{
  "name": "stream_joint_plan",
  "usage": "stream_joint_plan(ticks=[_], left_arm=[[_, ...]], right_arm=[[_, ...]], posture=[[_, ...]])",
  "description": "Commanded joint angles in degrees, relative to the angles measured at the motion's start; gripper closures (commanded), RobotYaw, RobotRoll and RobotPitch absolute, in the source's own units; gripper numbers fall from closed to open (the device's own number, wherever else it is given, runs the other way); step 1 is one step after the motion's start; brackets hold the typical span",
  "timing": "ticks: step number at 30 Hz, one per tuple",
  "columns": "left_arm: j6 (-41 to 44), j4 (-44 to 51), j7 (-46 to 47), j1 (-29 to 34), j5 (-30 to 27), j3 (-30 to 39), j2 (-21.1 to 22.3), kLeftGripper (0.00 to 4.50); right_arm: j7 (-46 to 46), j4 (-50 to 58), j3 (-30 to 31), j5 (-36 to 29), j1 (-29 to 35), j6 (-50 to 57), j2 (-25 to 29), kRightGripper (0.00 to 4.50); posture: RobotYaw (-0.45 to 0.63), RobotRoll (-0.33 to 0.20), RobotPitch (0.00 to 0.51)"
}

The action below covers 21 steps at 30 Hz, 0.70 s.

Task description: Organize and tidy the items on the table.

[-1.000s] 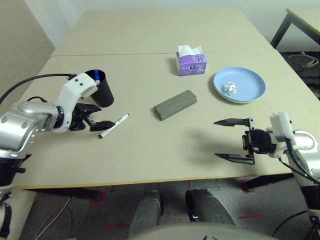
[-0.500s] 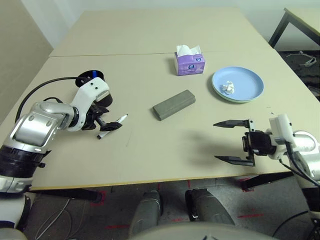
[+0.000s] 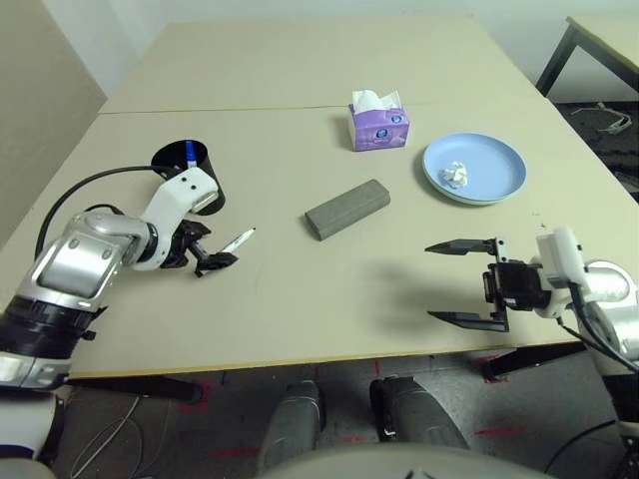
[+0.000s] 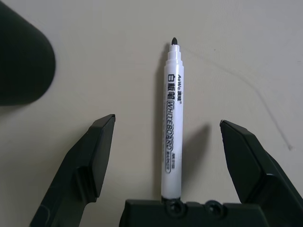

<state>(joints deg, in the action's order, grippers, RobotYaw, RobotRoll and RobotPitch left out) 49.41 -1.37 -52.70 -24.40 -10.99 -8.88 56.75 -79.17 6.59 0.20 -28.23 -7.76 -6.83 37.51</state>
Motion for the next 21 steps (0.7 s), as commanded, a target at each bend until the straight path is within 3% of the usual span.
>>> stream_joint_plan(ticks=[1,21], left_arm=[[-1.01,-1.69,0.57,0.16,1.32,-0.78,-1.34,0.01],[-4.95,-4.39,0.94,0.31,3.33,0.07,-4.71,0.01]], right_arm=[[0.31,1.56,0.40,0.12,0.03,0.48,0.69,0.00],[3.30,2.53,0.30,0.65,1.05,3.76,1.90,0.00]], posture=[[-0.14,0.000,0.109],[-0.13,0.000,0.114]])
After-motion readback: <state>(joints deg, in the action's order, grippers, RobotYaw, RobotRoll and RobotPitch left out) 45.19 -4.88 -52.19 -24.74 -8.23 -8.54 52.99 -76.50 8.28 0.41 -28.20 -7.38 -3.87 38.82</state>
